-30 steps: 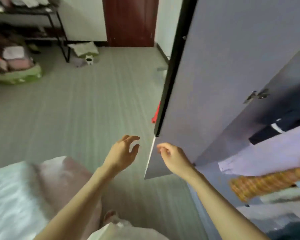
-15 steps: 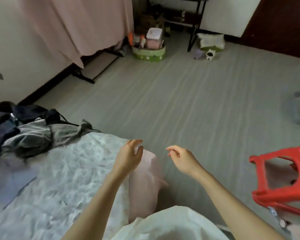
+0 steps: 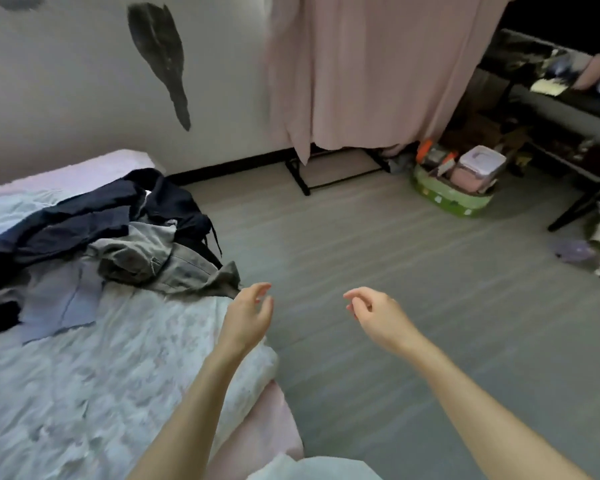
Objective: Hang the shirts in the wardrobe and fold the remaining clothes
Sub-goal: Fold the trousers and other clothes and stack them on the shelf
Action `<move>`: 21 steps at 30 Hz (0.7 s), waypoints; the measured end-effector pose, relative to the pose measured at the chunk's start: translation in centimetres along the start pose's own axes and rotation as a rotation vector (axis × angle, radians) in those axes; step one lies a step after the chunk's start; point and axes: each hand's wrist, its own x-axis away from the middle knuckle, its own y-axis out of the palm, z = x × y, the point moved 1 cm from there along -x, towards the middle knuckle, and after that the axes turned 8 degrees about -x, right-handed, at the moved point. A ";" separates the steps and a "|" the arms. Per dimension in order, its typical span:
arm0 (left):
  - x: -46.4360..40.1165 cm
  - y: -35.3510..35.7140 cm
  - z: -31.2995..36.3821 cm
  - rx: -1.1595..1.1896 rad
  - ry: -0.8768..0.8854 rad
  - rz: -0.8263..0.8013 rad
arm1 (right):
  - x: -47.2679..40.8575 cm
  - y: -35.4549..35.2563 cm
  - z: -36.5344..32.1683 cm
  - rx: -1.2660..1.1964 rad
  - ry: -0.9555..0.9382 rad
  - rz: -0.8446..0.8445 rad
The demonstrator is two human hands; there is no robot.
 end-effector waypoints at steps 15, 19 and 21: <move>-11.9 -6.0 -6.6 0.028 -0.395 0.399 | -21.0 7.1 -11.9 0.138 -0.350 -0.495; -18.7 -10.0 -11.5 0.062 -0.485 0.470 | -29.2 13.0 -17.1 0.214 -0.371 -0.584; -21.7 -12.5 -14.2 0.040 -0.541 0.483 | -32.6 16.6 -20.0 0.249 -0.390 -0.643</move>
